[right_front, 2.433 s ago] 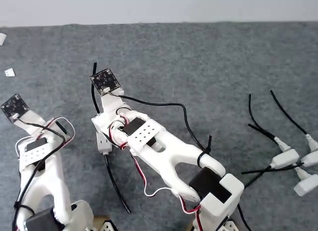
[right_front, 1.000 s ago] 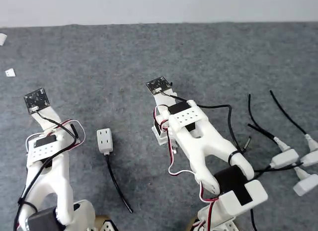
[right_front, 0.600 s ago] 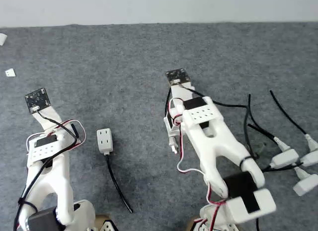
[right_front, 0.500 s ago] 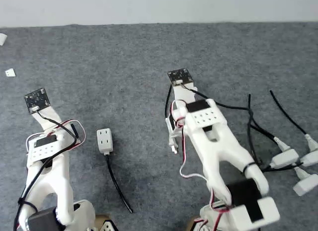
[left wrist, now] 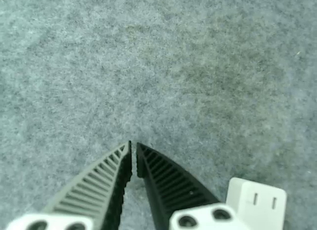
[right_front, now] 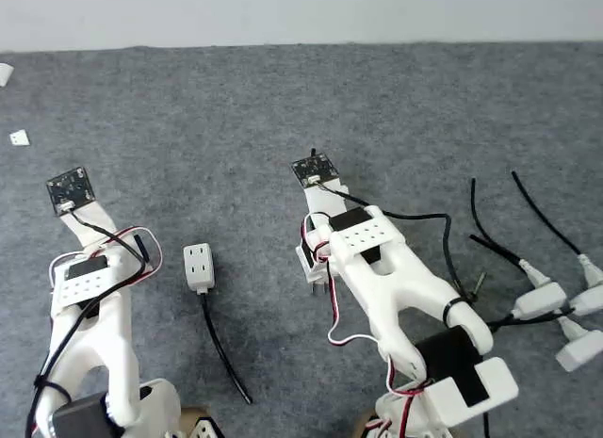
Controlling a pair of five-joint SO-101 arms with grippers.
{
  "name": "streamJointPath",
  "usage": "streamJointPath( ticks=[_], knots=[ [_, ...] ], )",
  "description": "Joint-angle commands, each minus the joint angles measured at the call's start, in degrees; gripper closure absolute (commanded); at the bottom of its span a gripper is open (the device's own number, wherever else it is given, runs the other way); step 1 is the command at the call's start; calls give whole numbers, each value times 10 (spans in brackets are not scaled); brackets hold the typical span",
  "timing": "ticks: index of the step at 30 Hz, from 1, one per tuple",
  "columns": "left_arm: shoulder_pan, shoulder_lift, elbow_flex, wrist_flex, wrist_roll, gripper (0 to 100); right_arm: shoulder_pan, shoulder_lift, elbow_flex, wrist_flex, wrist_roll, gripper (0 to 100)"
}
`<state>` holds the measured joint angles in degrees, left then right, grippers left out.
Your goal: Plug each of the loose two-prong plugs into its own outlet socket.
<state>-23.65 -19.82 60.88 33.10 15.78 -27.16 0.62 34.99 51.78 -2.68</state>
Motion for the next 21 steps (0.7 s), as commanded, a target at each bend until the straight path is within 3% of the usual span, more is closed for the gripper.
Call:
streamJointPath(
  ticks=[1, 7, 12, 21],
  knots=[
    [4, -10, -21, 3, -4, 987, -9, 1, -25, -13, -3, 991],
    [4, -10, -21, 3, -4, 987, 0, 2, -42, -14, -15, 990],
    [4, -10, -21, 3, -4, 987, 26, 7, -47, -36, -90, 990],
    [4, -10, -21, 3, -5, 987, 23, 39, -61, -34, -93, 986]
  ],
)
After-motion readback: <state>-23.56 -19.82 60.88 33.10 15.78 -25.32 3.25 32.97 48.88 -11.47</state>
